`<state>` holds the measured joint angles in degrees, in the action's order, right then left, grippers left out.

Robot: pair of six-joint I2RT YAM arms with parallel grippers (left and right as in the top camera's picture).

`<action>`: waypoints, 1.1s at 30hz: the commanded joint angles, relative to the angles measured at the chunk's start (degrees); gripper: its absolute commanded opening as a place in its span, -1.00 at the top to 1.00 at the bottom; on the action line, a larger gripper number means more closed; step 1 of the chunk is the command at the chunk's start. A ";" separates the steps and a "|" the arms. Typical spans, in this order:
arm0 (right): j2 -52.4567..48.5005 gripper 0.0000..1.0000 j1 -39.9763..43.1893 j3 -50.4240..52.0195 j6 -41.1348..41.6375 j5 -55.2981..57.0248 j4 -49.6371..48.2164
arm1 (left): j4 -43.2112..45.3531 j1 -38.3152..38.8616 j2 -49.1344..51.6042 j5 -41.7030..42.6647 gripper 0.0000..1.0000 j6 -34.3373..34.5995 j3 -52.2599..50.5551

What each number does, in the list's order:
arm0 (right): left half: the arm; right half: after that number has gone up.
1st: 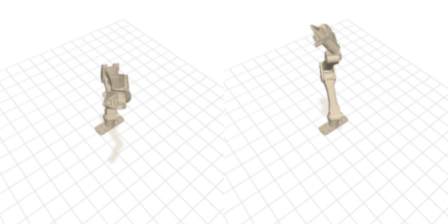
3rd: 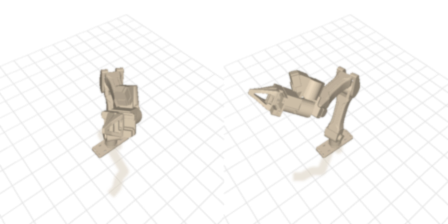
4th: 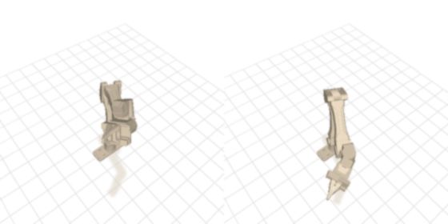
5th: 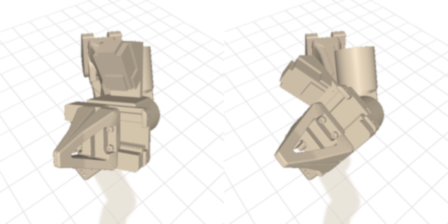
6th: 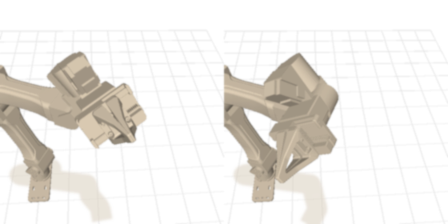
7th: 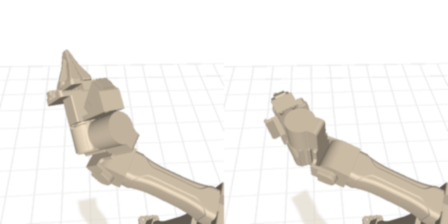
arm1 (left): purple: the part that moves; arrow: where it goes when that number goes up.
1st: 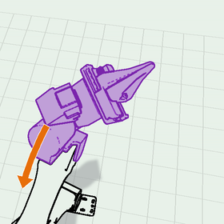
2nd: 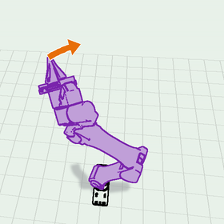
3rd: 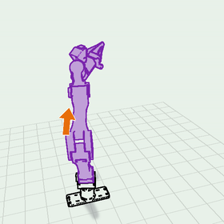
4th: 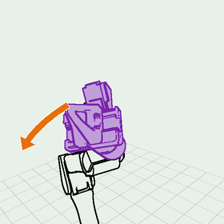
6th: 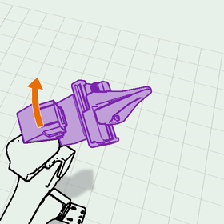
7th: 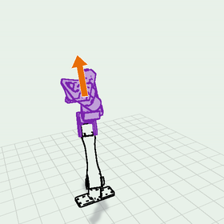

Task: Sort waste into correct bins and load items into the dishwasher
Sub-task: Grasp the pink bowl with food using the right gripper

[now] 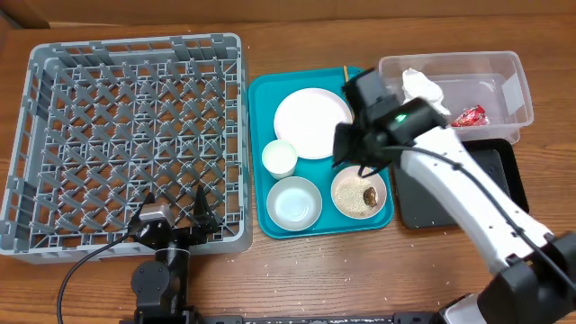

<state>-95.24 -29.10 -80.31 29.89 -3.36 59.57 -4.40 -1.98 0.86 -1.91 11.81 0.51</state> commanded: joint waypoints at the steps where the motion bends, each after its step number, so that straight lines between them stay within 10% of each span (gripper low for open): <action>1: -2.14 0.07 -1.42 5.40 -0.17 2.69 -3.93 | 0.15 -0.24 -0.50 0.07 -1.00 -1.11 -0.24; 33: -14.43 0.65 -4.59 8.37 7.98 3.30 -5.90 | 0.15 -0.24 -0.50 0.07 -1.00 -1.11 -0.24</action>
<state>-108.07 -33.58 -72.40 35.35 -1.17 53.60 -4.40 -1.98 0.86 -1.91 11.81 0.51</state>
